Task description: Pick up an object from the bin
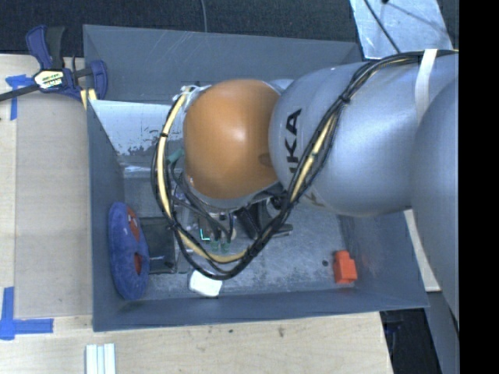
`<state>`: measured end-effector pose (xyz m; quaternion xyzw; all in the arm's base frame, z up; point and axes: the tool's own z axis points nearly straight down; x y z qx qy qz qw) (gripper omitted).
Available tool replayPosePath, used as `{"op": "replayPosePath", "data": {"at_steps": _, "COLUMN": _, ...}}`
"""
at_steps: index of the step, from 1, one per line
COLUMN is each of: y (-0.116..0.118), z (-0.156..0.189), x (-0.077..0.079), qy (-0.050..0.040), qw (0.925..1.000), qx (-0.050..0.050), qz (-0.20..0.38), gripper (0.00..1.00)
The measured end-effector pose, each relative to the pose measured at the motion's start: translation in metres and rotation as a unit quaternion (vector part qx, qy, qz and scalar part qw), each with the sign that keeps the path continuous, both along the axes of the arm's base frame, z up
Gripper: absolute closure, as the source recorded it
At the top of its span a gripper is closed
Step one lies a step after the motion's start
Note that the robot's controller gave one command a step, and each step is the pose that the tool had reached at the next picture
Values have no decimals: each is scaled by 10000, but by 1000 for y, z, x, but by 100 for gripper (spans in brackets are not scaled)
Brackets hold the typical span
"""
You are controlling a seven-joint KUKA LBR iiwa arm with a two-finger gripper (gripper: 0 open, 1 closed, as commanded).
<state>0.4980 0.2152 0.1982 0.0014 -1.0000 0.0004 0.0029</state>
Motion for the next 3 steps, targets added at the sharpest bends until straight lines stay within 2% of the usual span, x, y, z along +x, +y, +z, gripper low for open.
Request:
{"op": "replayPosePath", "data": {"at_steps": 1, "y": 15, "z": -132, "x": 48, "qy": -8, "qw": 9979, "qx": -12, "qz": -640, "gripper": 0}}
{"op": "replayPosePath", "data": {"at_steps": 2, "y": -9, "z": -97, "x": 41, "qy": -28, "qw": 9847, "qx": 5, "qz": 1745, "gripper": 0}}
{"op": "replayPosePath", "data": {"at_steps": 3, "y": 18, "z": -98, "x": 56, "qy": -40, "qw": 9406, "qx": -9, "qz": 3396, "gripper": 0}}
